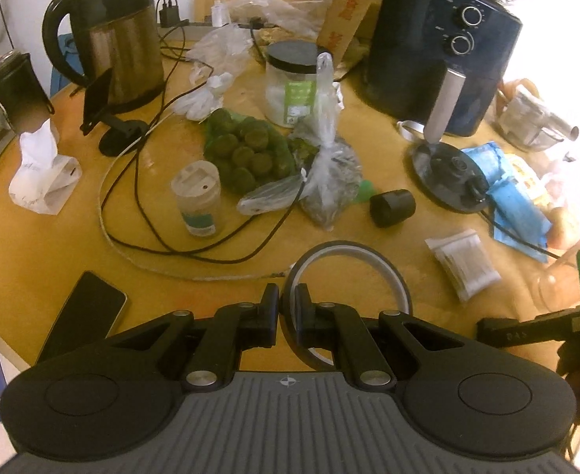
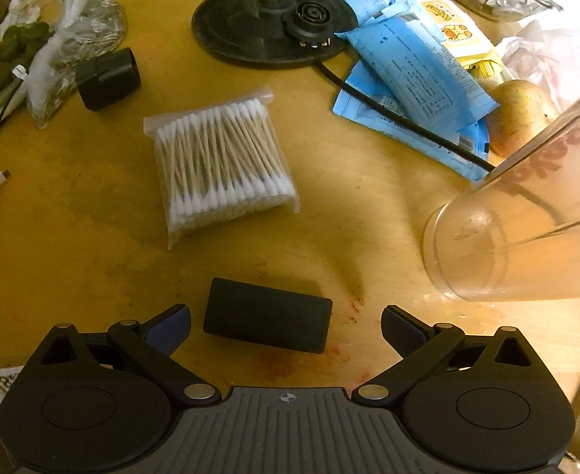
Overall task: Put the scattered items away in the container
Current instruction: 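Grasp the black rectangular block with the right gripper while the left gripper holds the ring, then carry the block with the right gripper while the left gripper carries the ring to the box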
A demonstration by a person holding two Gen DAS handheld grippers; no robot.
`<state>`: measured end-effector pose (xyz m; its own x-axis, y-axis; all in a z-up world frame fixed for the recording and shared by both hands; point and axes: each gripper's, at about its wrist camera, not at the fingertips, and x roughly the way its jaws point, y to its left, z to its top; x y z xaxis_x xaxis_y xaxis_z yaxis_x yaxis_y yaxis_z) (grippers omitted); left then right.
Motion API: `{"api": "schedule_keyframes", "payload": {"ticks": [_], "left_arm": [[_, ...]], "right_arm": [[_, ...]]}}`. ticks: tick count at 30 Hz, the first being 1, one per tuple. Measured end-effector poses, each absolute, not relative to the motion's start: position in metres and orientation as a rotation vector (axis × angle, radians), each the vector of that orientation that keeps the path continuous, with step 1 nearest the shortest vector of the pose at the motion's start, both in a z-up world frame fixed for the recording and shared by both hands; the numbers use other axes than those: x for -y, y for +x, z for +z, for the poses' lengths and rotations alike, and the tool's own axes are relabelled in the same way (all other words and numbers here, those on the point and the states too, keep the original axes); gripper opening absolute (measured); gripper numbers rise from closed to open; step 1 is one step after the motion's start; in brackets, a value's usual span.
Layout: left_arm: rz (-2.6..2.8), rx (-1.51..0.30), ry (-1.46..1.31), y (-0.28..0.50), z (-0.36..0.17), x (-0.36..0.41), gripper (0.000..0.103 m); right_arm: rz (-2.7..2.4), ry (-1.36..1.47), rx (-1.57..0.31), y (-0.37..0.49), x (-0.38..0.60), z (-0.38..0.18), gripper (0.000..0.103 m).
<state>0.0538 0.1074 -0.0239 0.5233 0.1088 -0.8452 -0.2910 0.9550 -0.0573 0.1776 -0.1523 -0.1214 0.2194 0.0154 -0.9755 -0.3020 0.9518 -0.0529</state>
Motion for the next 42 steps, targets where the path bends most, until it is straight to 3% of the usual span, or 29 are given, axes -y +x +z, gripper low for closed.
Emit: {"api": "schedule_keyframes", "payload": {"ticks": [5, 16, 22, 42], "left_arm": [[0.262, -0.995, -0.205, 0.047, -0.024, -0.111, 0.009], [0.305, -1.003, -0.225, 0.033, -0.025, -0.121, 0.009], [0.321, -1.004, -0.242, 0.025, -0.026, -0.126, 0.009], [0.331, -1.001, -0.266, 0.012, -0.021, -0.131, 0.009]], "right_arm": [[0.213, -0.241, -1.356, 0.178, 0.150, -0.130, 0.086], [0.206, -0.227, -1.352, 0.177, 0.153, -0.132, 0.092], [0.240, -0.190, -1.352, 0.172, 0.154, -0.128, 0.072], [0.306, -0.190, -1.240, 0.163, 0.151, -0.085, 0.072]]}}
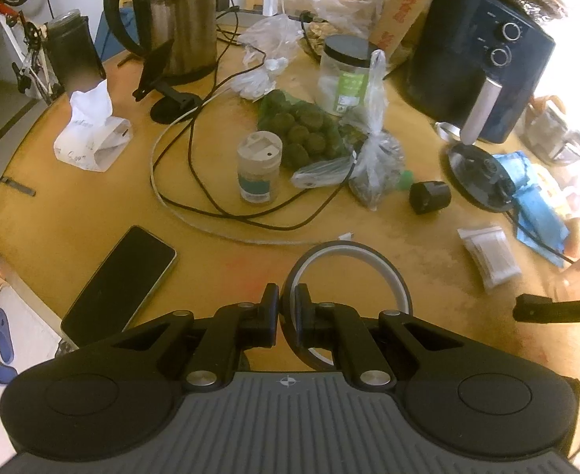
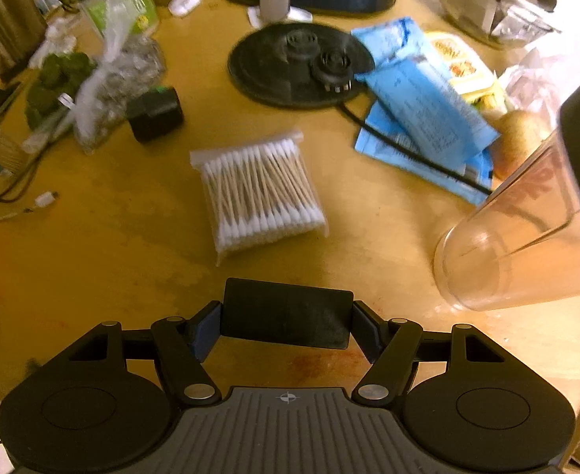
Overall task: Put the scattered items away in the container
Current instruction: 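Carry the block with the right gripper while the left gripper carries the ring to the box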
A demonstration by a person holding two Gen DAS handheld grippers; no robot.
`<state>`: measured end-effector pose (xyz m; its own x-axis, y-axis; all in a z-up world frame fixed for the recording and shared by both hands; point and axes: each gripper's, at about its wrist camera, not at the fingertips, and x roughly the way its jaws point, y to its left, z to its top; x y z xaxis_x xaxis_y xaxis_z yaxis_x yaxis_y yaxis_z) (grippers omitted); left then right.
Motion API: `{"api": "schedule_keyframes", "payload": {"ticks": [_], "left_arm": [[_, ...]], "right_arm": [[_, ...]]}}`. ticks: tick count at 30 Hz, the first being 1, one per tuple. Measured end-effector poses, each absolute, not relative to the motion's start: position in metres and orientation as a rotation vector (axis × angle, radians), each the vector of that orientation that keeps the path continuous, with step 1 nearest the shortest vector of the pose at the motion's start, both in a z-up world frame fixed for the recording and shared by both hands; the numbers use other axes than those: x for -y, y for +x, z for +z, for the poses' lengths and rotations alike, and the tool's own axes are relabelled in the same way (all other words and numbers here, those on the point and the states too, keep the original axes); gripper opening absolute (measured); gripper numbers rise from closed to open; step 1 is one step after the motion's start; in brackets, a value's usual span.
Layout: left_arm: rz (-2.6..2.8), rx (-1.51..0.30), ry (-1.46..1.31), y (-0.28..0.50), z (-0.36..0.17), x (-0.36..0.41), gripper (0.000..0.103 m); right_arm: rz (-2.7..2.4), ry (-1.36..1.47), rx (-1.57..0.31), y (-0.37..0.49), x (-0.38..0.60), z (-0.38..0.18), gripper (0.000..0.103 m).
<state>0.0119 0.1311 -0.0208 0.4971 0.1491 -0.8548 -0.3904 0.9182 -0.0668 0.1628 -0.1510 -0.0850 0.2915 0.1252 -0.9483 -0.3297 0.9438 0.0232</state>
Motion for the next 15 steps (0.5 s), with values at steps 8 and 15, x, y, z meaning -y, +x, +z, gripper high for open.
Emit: {"api": "schedule_keyframes", "payload": {"ticks": [8, 15], "left_arm": [[0.290, -0.996, -0.242, 0.022, -0.015, -0.121, 0.009], [0.244, -0.997, -0.206, 0.035, -0.012, -0.107, 0.009]], "right_arm": [[0.337, -0.140, -1.168, 0.145, 0.163, -0.046, 0.072], [0.346, -0.084, -1.132, 0.131, 0.176, -0.025, 0.072]]}}
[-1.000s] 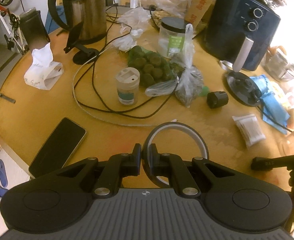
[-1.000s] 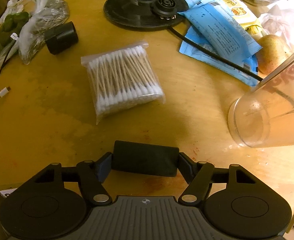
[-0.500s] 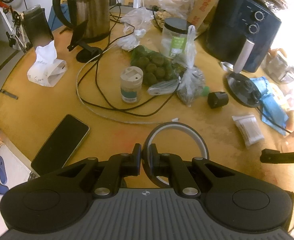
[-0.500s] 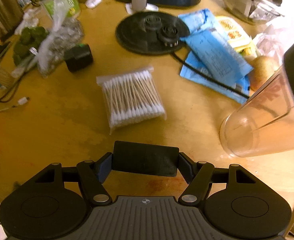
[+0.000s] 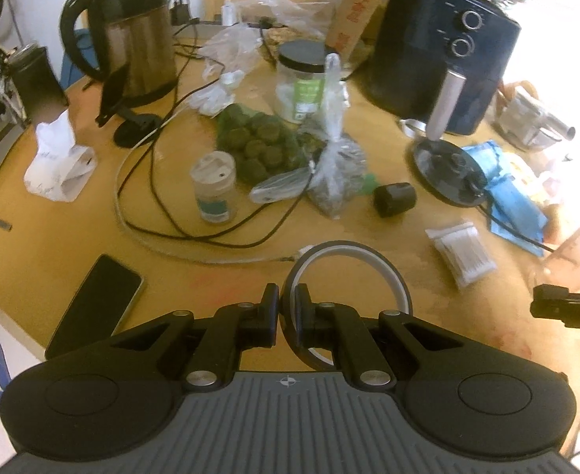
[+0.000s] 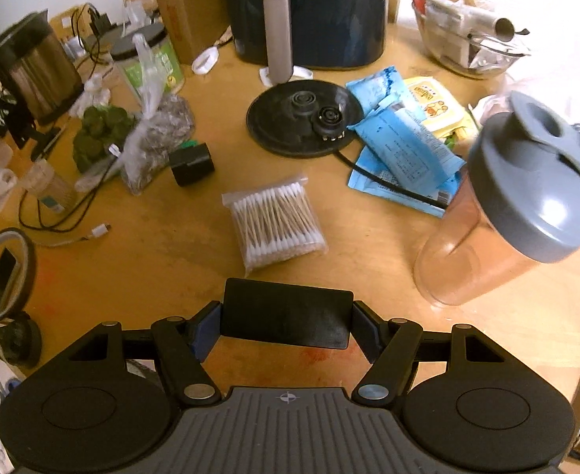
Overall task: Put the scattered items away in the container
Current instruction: 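Carry the block with the right gripper while the left gripper carries the ring to the box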
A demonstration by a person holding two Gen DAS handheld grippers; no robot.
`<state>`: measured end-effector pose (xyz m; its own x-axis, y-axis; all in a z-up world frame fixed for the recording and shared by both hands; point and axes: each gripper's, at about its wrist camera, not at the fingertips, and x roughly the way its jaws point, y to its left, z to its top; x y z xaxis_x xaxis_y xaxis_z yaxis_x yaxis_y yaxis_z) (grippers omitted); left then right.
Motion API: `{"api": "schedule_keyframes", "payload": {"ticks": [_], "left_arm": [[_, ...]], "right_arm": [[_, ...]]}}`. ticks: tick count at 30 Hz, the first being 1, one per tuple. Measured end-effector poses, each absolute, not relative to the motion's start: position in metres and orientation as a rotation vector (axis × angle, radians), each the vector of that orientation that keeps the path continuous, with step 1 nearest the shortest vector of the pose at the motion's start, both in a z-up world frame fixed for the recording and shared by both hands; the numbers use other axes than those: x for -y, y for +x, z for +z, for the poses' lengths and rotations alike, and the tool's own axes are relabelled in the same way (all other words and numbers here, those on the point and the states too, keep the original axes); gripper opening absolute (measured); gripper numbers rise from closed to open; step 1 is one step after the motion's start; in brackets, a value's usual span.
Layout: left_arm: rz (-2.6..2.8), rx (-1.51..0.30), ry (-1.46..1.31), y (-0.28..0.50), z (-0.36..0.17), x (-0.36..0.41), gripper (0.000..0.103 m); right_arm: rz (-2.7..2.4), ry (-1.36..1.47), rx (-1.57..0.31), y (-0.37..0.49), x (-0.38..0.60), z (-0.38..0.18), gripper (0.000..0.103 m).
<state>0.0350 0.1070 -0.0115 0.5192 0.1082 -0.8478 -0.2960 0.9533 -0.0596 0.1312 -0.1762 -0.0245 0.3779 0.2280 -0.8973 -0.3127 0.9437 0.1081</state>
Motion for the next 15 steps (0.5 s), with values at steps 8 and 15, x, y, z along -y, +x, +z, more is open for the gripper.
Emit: {"api": "schedule_keyframes", "payload": {"ticks": [8, 15], "left_arm": [[0.176, -0.997, -0.163, 0.051, -0.008, -0.085, 0.009], [0.106, -0.997, -0.126, 0.064, -0.006, -0.061, 0.009]], "right_arm": [[0.325, -0.032, -1.103, 0.117, 0.196, -0.010, 0.072], [0.289, 0.011, -1.088, 0.103, 0.216, -0.001, 0.072]]}}
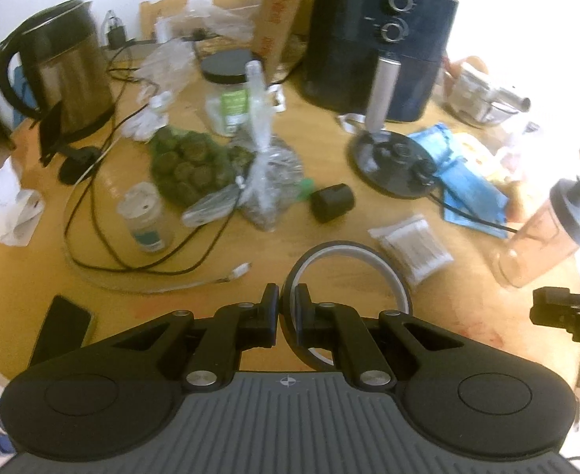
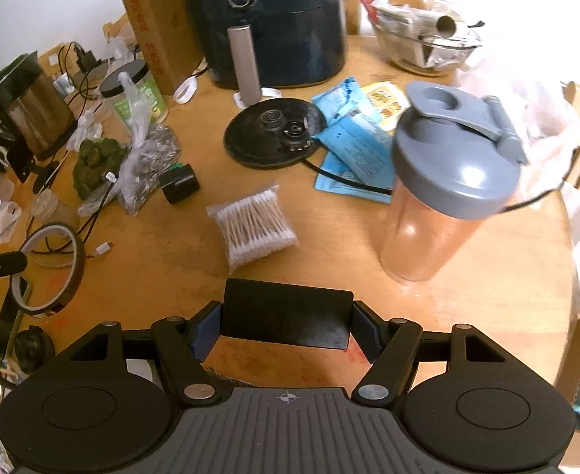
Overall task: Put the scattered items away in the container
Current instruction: 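Carry the block with the right gripper while the left gripper carries the ring to the box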
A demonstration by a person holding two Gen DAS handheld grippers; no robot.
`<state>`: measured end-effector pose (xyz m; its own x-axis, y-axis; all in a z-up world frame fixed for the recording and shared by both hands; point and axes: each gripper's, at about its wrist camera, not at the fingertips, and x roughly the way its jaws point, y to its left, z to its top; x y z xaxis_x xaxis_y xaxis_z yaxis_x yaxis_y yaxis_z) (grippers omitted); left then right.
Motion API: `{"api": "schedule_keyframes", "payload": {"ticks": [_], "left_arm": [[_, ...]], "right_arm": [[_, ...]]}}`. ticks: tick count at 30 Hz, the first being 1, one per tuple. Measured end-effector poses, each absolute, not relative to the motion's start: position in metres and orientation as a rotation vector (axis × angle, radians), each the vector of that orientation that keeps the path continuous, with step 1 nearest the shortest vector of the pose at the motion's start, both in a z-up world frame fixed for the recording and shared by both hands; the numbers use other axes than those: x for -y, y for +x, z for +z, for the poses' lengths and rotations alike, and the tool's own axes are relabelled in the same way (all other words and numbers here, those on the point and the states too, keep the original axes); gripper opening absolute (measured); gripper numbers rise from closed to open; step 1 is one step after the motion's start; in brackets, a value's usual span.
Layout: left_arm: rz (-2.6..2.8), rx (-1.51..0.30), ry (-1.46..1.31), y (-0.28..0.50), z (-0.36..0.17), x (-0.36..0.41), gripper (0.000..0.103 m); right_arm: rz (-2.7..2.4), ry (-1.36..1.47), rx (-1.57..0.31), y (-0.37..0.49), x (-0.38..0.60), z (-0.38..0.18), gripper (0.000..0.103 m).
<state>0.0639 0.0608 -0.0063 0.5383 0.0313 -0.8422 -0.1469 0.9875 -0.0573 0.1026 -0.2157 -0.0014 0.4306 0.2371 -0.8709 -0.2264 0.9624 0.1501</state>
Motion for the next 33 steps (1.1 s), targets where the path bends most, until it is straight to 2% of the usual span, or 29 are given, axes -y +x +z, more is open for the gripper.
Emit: {"api": "schedule_keyframes", "payload": {"ticks": [33], "left_arm": [[-0.124, -1.040, -0.022, 0.079, -0.010, 0.012, 0.009]], "right_arm": [[0.174, 0.105, -1.056, 0.050, 0.262, 0.007, 0.072]]}}
